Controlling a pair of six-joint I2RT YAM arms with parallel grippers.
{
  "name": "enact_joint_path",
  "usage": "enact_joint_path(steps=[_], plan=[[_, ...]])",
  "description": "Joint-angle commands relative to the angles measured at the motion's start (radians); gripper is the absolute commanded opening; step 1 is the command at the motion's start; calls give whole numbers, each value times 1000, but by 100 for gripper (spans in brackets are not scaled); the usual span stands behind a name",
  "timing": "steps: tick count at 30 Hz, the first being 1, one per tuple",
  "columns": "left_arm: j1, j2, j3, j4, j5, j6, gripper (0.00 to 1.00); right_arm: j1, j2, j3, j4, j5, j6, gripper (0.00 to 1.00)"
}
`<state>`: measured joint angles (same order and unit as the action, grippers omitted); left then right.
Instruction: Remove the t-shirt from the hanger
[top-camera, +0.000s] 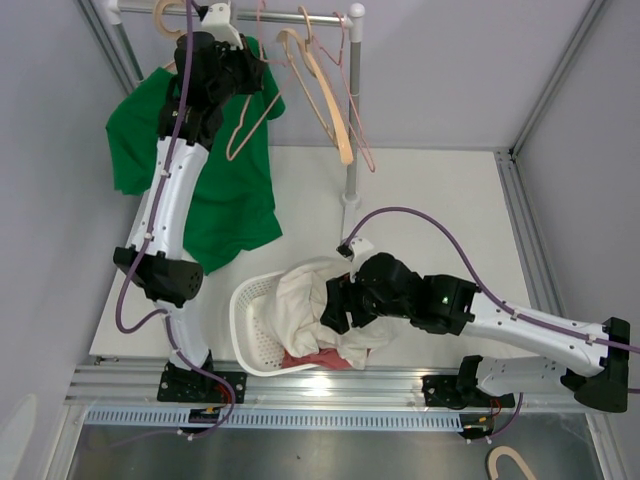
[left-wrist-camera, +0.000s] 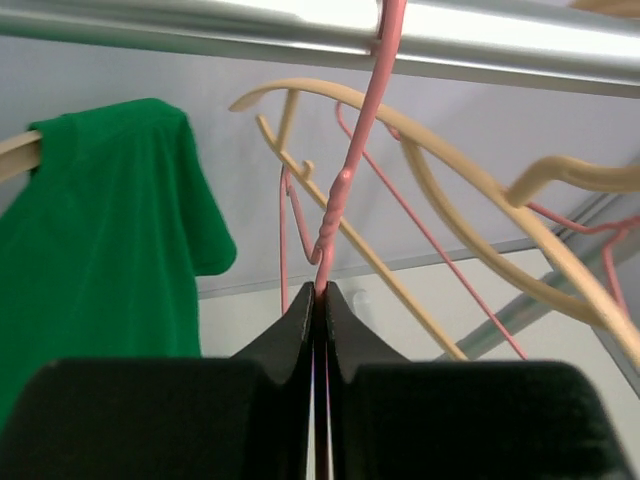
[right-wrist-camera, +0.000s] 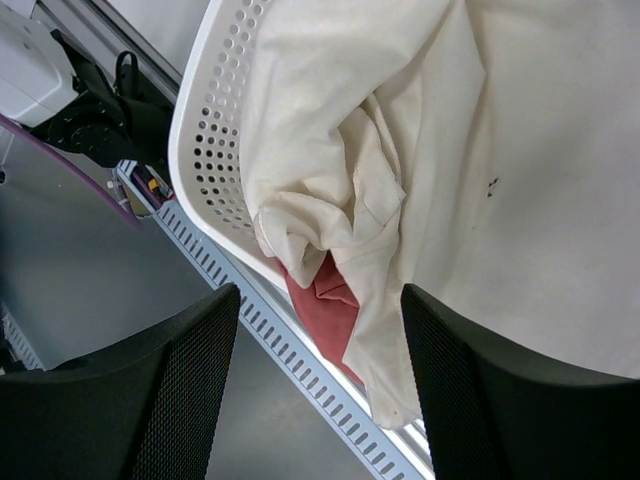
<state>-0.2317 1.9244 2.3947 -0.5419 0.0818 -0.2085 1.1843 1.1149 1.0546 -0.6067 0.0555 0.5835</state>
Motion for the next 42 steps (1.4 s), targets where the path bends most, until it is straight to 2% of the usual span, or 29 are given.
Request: enact_joint_path(steps=[1, 2, 5, 7, 11, 15, 19, 22, 25, 27, 29, 34, 37, 39, 42], plan=[[-27, -13, 14, 60, 10, 9, 11, -3, -17, -13, 39, -2, 10, 70], [-37, -15, 11, 62, 9, 11, 20, -6, -17, -16, 44, -3, 12, 70], [-47, -15, 9, 59, 1, 15, 28, -6, -20, -27, 48, -5, 16, 70], [-47, -21, 6, 50, -4, 20, 29, -6, -21, -34, 51, -5, 21, 71], [-46, -44, 4, 25, -19, 38, 39, -8, -21, -41, 68, -14, 21, 70], [-43, -83, 12, -23, -42, 76, 42, -9, -12, -39, 77, -23, 16, 70], [-25, -154, -52, -27, -65, 95, 44, -9, 5, -42, 94, -45, 15, 70], [-5, -215, -91, -15, -48, 106, 50, -9, 16, -50, 116, -43, 9, 70], [11, -272, -140, -3, -74, 150, 60, -9, 20, -54, 127, -77, 4, 70], [31, -303, -204, 34, -76, 169, 71, -9, 11, -59, 131, -86, 3, 70], [87, -330, -238, 62, -45, 155, 80, -9, 2, -65, 133, -94, -4, 70], [282, -311, -253, 117, 143, 37, 85, -9, -27, -65, 131, -108, -27, 70], [321, -311, -296, 199, 174, 64, 86, -12, -39, -64, 125, -112, -43, 71], [325, -309, -318, 256, 222, 133, 87, -18, -43, -64, 122, -120, -56, 70], [336, -271, -304, 306, 286, 182, 87, -28, -58, -71, 130, -132, -66, 71]])
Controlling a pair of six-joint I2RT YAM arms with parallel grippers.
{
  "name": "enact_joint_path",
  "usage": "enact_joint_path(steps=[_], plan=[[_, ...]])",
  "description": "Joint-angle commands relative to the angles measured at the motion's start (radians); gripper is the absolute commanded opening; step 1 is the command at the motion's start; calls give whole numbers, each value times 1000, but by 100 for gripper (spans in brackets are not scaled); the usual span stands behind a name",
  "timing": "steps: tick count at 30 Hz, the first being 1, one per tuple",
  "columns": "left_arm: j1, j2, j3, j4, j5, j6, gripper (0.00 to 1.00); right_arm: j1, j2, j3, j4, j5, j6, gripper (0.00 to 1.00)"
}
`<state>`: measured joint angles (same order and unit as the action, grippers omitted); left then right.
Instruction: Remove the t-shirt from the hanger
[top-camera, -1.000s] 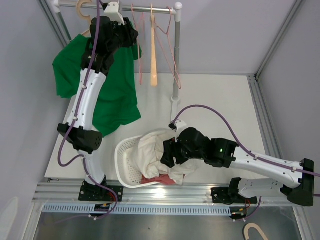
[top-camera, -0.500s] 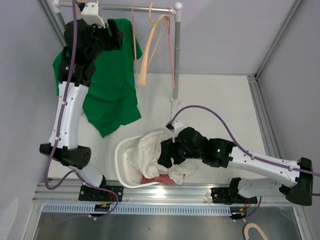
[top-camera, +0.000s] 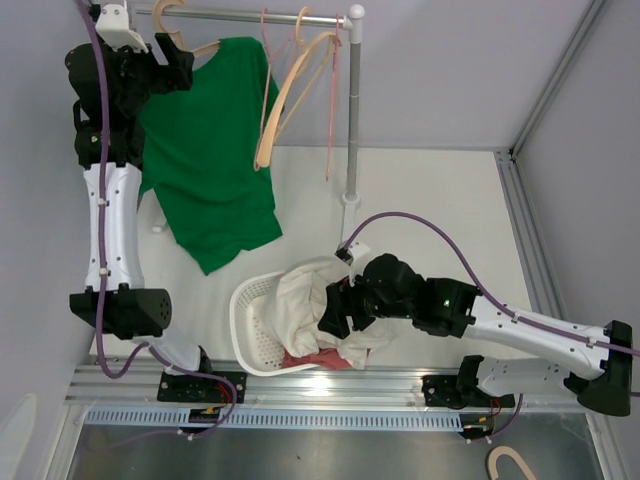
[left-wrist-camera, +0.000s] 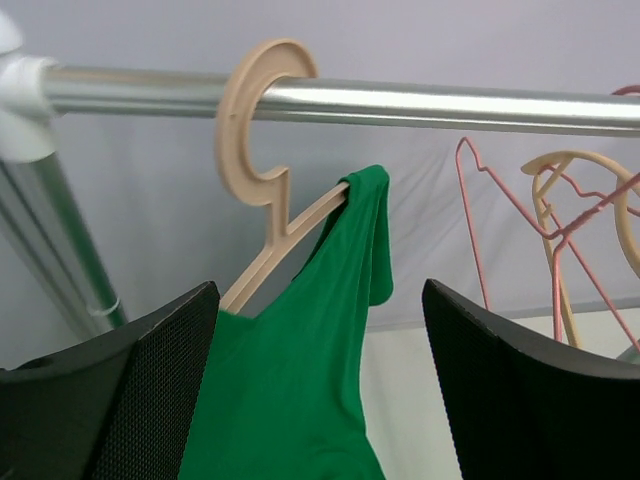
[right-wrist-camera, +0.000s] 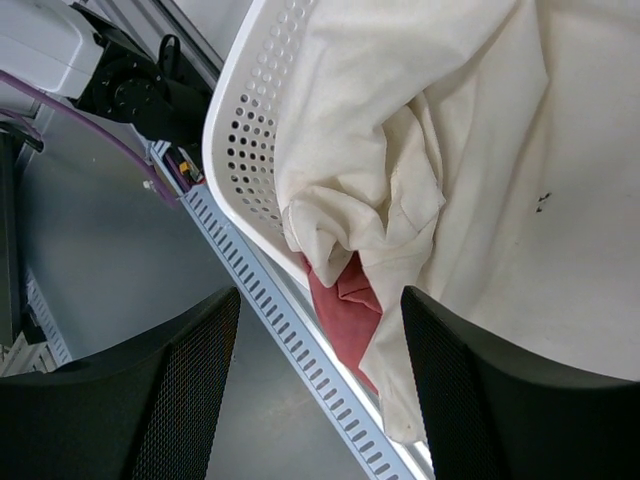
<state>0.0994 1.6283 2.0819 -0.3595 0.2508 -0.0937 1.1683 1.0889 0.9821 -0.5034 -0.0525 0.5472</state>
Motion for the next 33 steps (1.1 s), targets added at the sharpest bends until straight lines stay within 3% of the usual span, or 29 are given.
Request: enact_joint_path(steps=[1, 9, 19, 30, 33], plan=[[8, 36, 17, 132, 128, 75, 87, -16, -35, 1, 28, -39, -32, 71], [14, 131, 86, 221, 172, 117, 87, -47, -66, -3, 16, -75, -47, 71], [14, 133, 78, 246, -11, 129, 87, -85, -60, -16, 26, -118, -46, 70], [34, 240, 185, 278, -21, 103, 87, -113, -24, 13, 6, -129, -50, 71], [39, 284, 233, 283, 4, 72, 69, -125, -26, 15, -1, -126, -49, 71]])
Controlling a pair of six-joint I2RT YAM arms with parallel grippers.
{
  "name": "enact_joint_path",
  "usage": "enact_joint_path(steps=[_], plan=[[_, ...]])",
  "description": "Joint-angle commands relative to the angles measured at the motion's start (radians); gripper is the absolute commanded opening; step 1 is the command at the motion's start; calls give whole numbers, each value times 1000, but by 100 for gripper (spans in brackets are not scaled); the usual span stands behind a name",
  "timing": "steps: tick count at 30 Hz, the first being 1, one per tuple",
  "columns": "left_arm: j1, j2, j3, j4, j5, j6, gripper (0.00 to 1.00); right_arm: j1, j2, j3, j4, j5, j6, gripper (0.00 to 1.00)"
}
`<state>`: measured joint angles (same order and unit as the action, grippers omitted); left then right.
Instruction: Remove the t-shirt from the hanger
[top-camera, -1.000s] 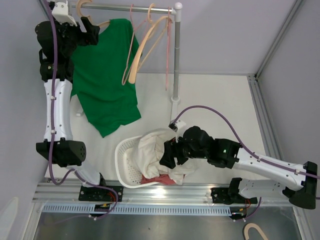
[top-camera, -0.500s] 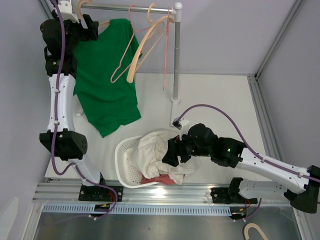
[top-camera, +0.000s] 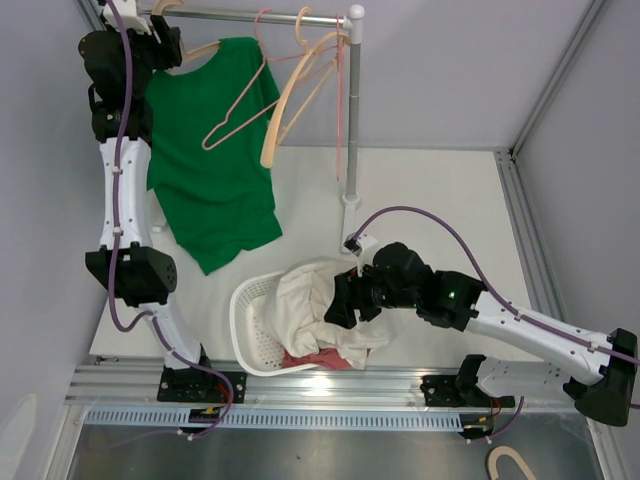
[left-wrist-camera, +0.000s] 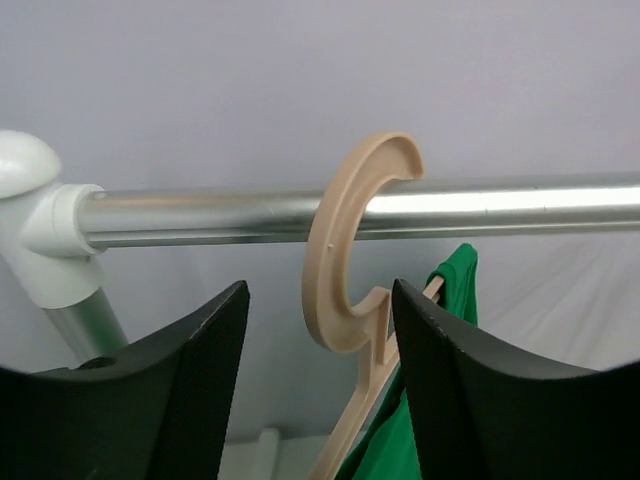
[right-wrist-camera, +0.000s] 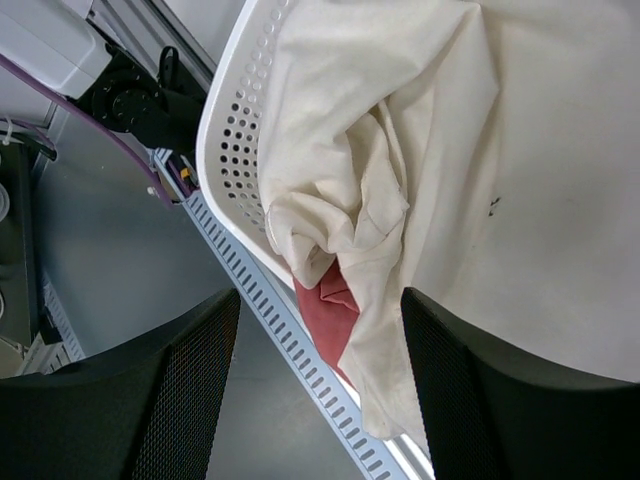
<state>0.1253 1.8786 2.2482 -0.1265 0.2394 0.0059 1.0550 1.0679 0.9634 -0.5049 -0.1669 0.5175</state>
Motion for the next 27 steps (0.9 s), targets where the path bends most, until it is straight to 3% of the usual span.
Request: enact_joint_path(steps=[1, 11, 13, 27], plan=[[19, 49, 79, 57, 23, -33, 62, -18, -3, 32, 3, -11, -14, 71], [30, 111, 137, 67, 136, -99, 21, -38, 40, 32, 39, -23, 6, 71], [30, 116, 142, 67, 112, -118, 1, -38, 46, 35, 42, -29, 9, 71], [25, 40, 166, 70, 138, -208, 1, -39, 35, 9, 57, -45, 24, 71]])
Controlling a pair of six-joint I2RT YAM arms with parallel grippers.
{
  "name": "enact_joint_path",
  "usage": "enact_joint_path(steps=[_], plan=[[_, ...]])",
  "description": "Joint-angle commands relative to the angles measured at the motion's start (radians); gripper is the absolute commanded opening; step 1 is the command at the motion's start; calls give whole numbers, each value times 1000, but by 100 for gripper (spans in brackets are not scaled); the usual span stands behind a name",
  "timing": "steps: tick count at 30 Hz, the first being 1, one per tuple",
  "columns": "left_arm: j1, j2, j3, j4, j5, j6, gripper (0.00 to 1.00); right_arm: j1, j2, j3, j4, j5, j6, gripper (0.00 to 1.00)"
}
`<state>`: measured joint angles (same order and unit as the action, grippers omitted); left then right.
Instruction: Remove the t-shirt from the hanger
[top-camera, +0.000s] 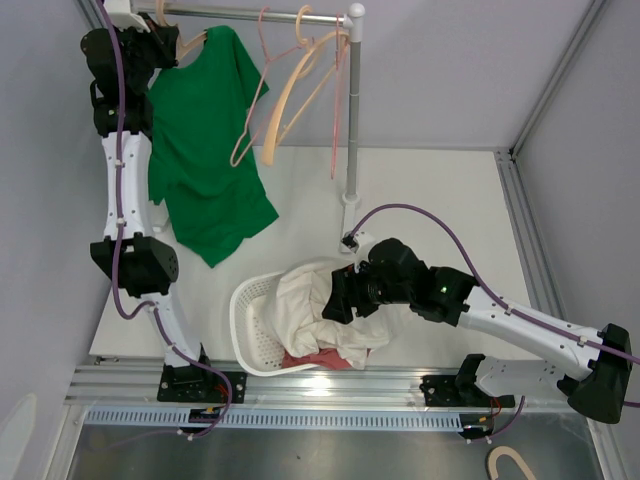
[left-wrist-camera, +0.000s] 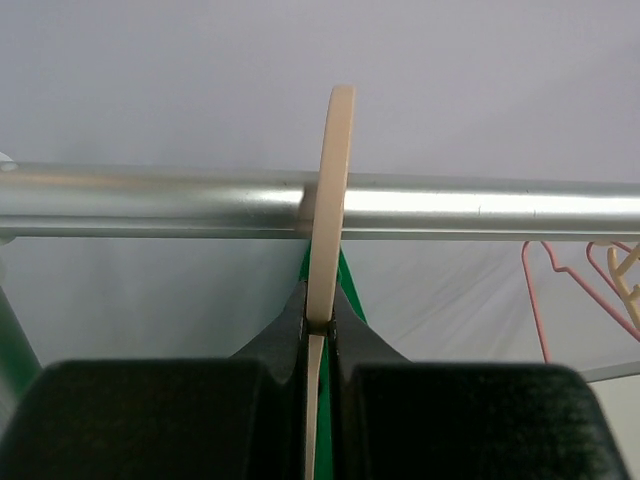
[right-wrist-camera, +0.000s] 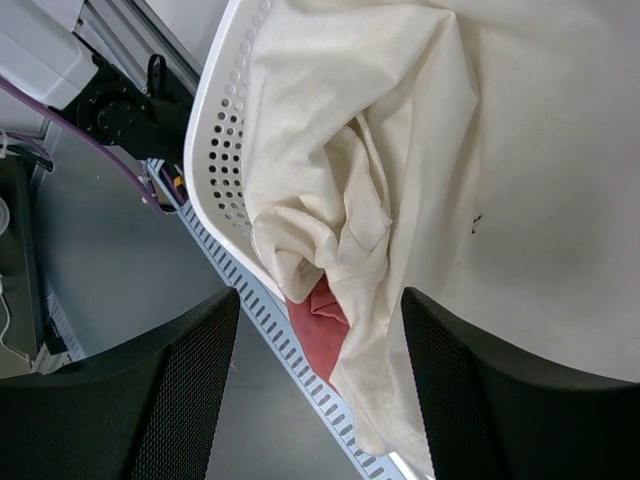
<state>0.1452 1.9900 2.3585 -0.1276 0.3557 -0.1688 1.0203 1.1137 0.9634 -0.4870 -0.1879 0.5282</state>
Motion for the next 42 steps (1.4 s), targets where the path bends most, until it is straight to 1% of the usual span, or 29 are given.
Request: enact_joint_path(steps=[1, 8, 12, 16, 17, 18, 22, 27, 28, 29, 30, 31, 32, 34, 35, 36, 38, 39, 42], plan=[[5, -79, 56, 69, 20, -37, 1, -5, -12, 8, 41, -24, 13, 71], [-1, -148, 48, 40, -40, -40, 1, -2, -26, -5, 51, -24, 13, 71], [-10, -195, 4, 39, -52, -32, 1, -2, -28, 0, 47, -18, 0, 71], [-36, -253, -90, 28, -115, 5, 1, -3, -28, -2, 53, -22, -4, 71], [-42, -269, -103, 29, -150, 21, 1, -3, -29, -2, 54, -24, -5, 71], [-58, -283, -161, 31, -173, 32, 1, -3, -29, 0, 57, -24, -8, 71], [-107, -350, -269, 33, -300, 71, 1, -2, -22, 40, 65, -7, -42, 71], [-136, -453, -418, 20, -423, 46, 1, -5, 24, 144, 116, -10, -97, 72], [-166, -471, -479, 20, -444, 34, 1, -5, 49, 164, 125, -13, -102, 72], [-174, -506, -501, 20, -458, 34, 1, -8, 64, 208, 133, -19, -105, 76], [-197, -522, -522, 20, -477, 38, 1, -11, 78, 230, 155, -30, -108, 77], [-214, -539, -560, 20, -538, 49, 0, -9, 106, 250, 172, -53, -109, 78], [-231, -556, -594, 22, -578, 72, 1, -9, 118, 267, 189, -62, -112, 82], [-282, -602, -637, 16, -650, 90, 1, -9, 139, 322, 249, -82, -109, 84], [-297, -615, -663, 14, -713, 106, 1, -8, 162, 333, 275, -103, -106, 86], [-327, -629, -676, -1, -756, 109, 1, -6, 172, 342, 333, -108, -102, 87], [-355, -655, -680, -30, -861, 103, 1, 4, 205, 354, 398, -114, -100, 89], [-377, -660, -671, -67, -883, 94, 1, 21, 218, 354, 468, -111, -108, 90], [-413, -678, -647, -130, -960, 46, 1, 53, 267, 351, 597, -67, -152, 90]])
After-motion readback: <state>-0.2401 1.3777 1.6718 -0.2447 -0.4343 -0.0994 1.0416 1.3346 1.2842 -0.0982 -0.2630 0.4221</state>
